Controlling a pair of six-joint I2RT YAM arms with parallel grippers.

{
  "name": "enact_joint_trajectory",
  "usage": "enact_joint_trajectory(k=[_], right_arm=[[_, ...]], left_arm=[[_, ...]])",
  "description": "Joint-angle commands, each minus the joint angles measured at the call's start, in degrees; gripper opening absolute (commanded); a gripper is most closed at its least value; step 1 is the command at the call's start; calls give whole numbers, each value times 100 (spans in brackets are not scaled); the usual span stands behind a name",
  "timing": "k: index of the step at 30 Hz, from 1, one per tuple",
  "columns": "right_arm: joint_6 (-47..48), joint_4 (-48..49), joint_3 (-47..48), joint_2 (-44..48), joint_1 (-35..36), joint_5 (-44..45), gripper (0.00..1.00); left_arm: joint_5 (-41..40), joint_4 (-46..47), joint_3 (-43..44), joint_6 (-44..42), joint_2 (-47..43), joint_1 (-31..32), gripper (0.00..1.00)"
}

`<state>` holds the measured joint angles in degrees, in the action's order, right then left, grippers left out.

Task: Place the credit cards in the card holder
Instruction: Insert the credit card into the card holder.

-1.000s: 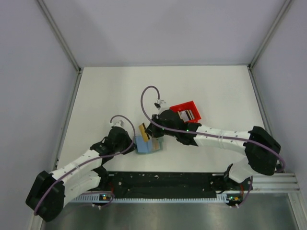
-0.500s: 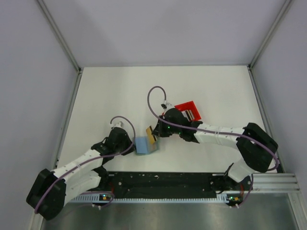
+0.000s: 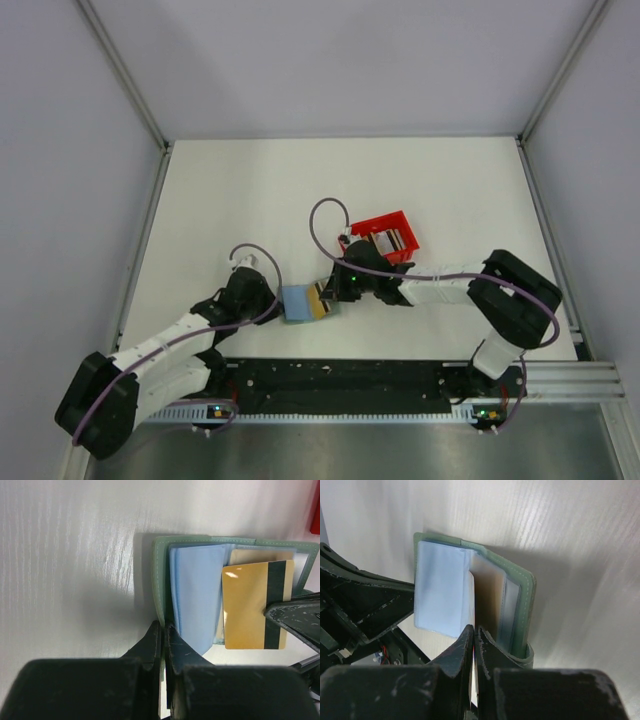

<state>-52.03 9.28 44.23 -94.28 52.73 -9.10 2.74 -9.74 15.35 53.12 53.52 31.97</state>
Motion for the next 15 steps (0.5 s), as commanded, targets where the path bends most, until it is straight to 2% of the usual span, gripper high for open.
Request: enact_joint_trajectory(k=[1,7,15], right_arm=[[-351,539,-230,-152,-17,32,0],[-834,1286,-573,-485,-105,-117,0],[-791,1332,-504,-706,-167,154,0]], left_arm=[[-2,200,-138,93,10,20,0],[112,341,-243,146,18,12,0],[156,402,-323,146,1,12,0]])
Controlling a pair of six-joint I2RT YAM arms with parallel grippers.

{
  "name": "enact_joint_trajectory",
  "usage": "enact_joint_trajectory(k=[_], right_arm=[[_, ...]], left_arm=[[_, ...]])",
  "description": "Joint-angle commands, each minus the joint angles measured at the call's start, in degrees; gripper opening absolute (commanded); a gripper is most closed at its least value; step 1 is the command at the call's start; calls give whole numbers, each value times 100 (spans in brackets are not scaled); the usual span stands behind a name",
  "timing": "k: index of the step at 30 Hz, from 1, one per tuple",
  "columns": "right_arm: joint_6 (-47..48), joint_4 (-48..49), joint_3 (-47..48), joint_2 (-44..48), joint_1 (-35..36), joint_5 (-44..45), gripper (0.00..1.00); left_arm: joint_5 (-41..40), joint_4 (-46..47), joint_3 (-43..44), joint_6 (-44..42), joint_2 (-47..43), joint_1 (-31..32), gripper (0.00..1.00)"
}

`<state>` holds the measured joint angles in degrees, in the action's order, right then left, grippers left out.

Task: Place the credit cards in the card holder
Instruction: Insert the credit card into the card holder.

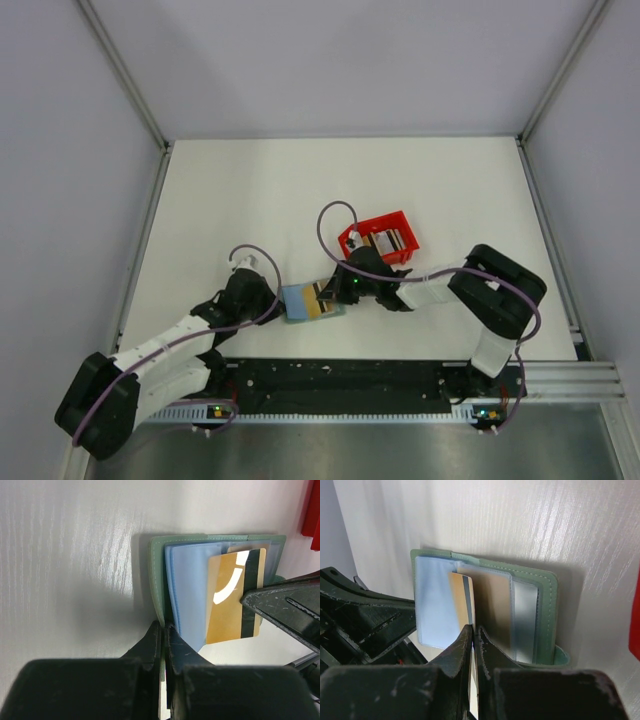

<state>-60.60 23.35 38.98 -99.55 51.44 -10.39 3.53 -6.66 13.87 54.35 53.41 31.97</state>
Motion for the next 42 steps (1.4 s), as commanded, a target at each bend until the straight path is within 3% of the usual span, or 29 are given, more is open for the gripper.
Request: enact_joint_trajectory(k=[1,11,26,29,31,38,42], right_arm=[[83,-138,65,-179,-38,370,0],[4,108,162,-434,-38,407,0],[30,-393,566,-671,455,-147,0],[136,-638,646,-628,402,-51,7],[250,-814,654,-522,323,28,18],[829,-1209,698,111,191,380,41],[1067,-1623,988,50,217,372,48]], left_arm=[[86,94,-165,23,12,11,0],[165,226,-183,-12,21,11,0],[218,507,-271,155,3,20,0],[201,385,-218,103,12,12,0],[148,306,-183,94,-23,20,0],[130,270,-200,59,-32,11,0],[130,270,-165,15,-15,20,0]])
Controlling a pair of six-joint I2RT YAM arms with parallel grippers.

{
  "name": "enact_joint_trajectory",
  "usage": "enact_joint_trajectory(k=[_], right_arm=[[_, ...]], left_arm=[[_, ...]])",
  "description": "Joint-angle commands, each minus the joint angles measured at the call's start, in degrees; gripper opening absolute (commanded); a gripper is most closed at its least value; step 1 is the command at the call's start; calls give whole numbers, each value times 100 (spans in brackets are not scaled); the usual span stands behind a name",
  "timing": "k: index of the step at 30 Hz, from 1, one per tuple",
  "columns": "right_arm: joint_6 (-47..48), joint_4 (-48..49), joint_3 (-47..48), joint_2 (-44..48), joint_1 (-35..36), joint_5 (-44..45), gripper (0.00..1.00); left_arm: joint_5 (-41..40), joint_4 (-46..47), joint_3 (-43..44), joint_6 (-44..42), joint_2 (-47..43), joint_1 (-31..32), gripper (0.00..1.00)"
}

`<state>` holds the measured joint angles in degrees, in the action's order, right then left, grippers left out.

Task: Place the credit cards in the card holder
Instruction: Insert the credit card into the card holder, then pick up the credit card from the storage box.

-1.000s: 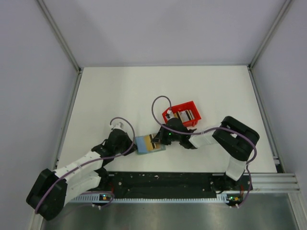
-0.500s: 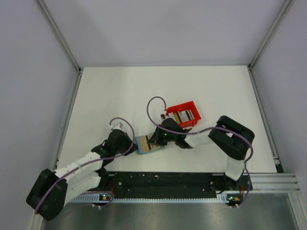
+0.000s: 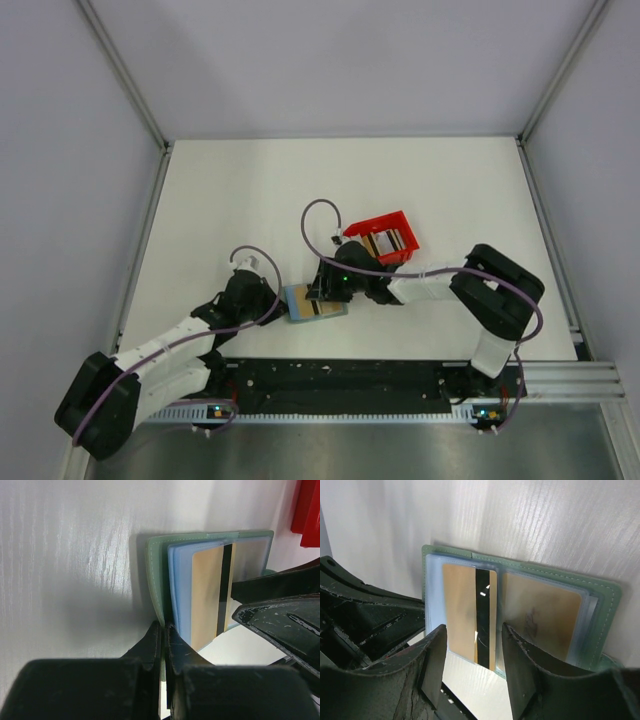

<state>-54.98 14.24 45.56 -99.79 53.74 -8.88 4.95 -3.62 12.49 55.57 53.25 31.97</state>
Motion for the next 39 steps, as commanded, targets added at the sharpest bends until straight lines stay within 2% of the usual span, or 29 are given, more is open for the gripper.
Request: enact_joint_trajectory(k=[1,13,23,28,32,35,39], right_arm=[[567,-695,365,30,5,142,49],[673,-466,945,-445,348,-710,47],[848,-632,1104,-358,401,-686,46],[1506,-1264,1165,441,68,-27,48],[2165,-1993,1604,960,-451,88,49],[2526,-2521,1833,1119,-828,317,52],[2729,-2751,1825,1111,-1286,283,50]], left_arm=[[-3,-25,-19,-125,9,12,0],[67,142,-27,-134,10,11,0],[50,151,-10,-134,1,12,0],[-46,-60,60,-204,-69,12,0],[-73,-174,174,-327,-87,20,0],[-82,-262,271,-380,-105,20,0],[-91,-254,342,-398,-87,20,0]])
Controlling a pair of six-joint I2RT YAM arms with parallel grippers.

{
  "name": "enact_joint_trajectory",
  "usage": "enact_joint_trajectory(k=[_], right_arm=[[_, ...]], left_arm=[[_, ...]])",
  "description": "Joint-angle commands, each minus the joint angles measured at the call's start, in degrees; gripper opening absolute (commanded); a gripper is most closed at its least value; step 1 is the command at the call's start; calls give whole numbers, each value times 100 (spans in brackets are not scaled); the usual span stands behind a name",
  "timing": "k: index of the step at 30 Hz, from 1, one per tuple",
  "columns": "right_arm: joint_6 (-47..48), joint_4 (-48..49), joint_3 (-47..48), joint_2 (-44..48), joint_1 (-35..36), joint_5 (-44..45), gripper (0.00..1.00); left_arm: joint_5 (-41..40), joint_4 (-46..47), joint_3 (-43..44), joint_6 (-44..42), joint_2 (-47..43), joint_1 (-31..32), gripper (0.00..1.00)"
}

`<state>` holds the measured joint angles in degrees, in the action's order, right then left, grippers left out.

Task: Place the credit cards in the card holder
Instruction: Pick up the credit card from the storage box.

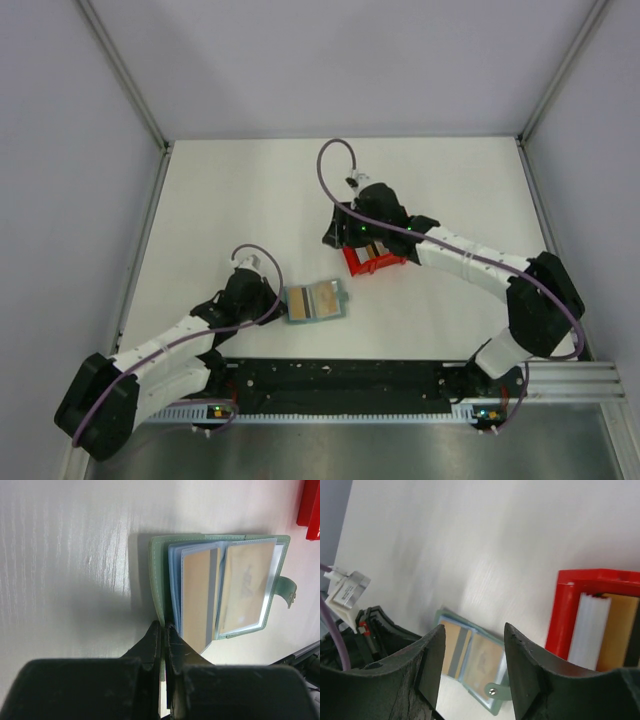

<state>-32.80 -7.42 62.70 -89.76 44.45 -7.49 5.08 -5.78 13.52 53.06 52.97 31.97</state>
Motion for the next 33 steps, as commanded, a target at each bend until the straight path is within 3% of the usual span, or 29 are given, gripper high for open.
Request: enact_joint_trajectory(k=[1,6,13,27,33], right_arm=[[528,-594,111,64,-471,46,50],[529,-620,120,-226,-779,-253,50],[590,-760,85,-314,-841,150,50],[643,-717,-126,-499,-1043,-130,51],[573,-726,-275,-455,-1052,282,51]], left_arm=[[-104,-46,248,-155,-41,20,0],[-113,-63,265,-164,-15,20,0],[-165,-116,248,-164,-32,20,0],[-192,-81,221,-164,20,20,0],[-183,-107,230,-164,29,12,0]])
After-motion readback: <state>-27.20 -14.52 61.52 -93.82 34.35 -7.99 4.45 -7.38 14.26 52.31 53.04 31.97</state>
